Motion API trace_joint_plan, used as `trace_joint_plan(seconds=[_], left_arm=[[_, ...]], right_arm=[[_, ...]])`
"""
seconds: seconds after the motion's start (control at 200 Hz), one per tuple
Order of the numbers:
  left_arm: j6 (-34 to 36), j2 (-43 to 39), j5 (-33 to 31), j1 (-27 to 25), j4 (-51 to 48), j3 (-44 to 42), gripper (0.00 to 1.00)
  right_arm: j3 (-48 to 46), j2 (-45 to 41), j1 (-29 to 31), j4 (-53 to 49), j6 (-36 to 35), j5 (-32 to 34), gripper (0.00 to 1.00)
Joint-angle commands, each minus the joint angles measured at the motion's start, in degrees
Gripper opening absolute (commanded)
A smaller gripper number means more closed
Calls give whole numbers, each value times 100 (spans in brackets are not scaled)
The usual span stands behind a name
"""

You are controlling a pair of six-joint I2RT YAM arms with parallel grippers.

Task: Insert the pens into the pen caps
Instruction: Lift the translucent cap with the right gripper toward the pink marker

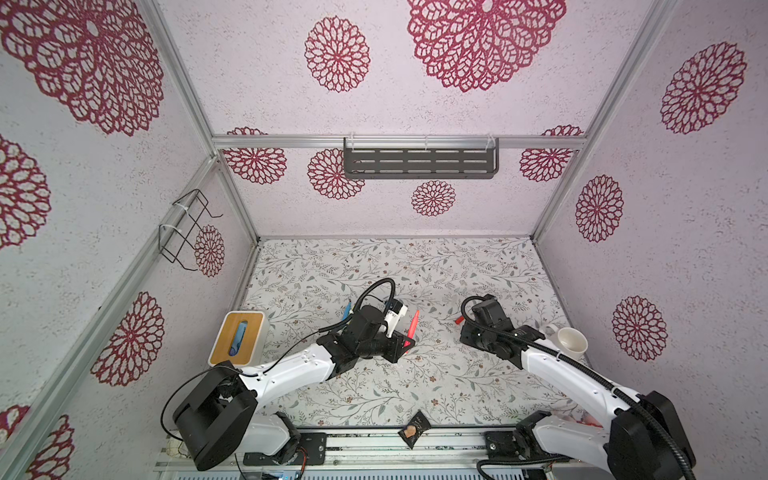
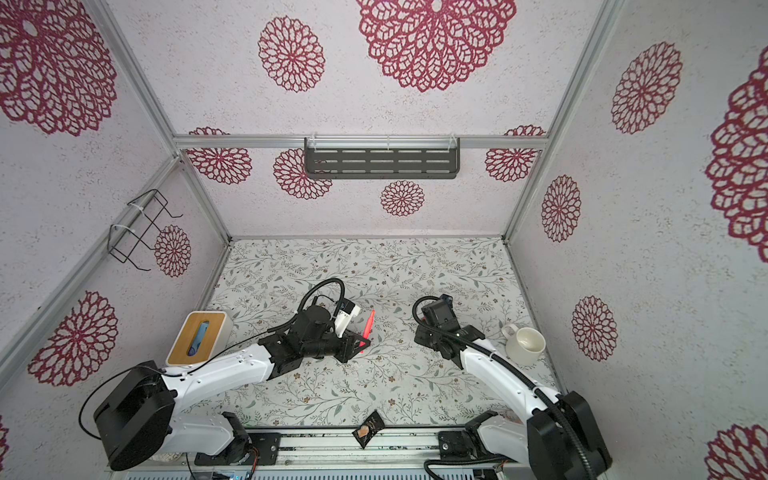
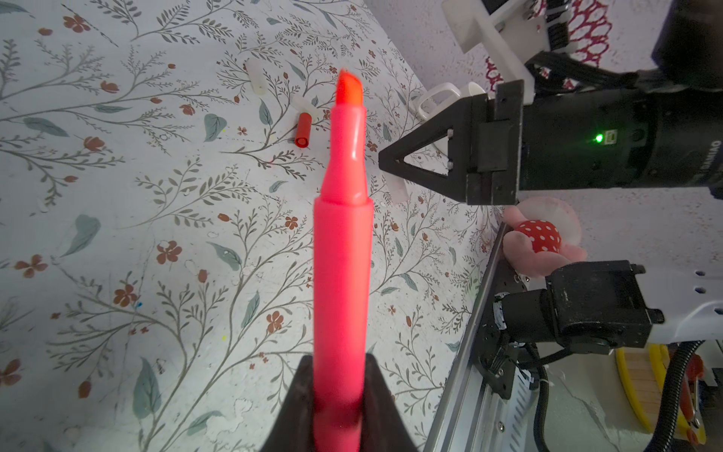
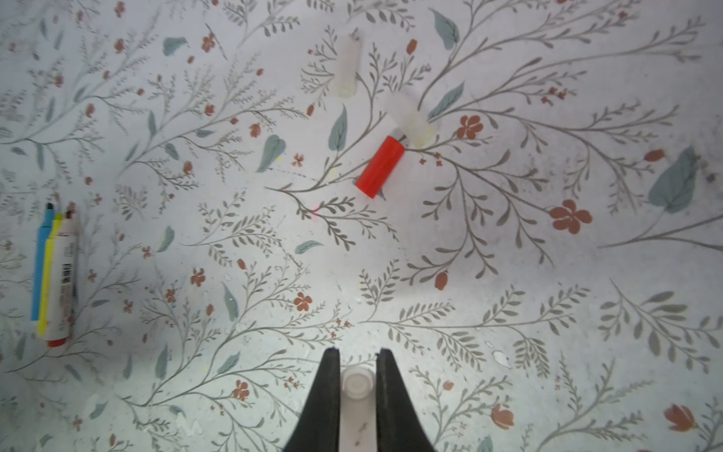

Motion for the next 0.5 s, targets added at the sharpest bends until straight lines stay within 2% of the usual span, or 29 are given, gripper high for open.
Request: trace_joint_plan(seconds=[0.0,0.495], left_arm=[[-17,-39,129,-75,287,-82,0],[-234,375,98,-549,728,-16,0]], right_arm=[[272,-302,22,286,-74,-139,9],[934,-629,-16,968,-82,-283,6]])
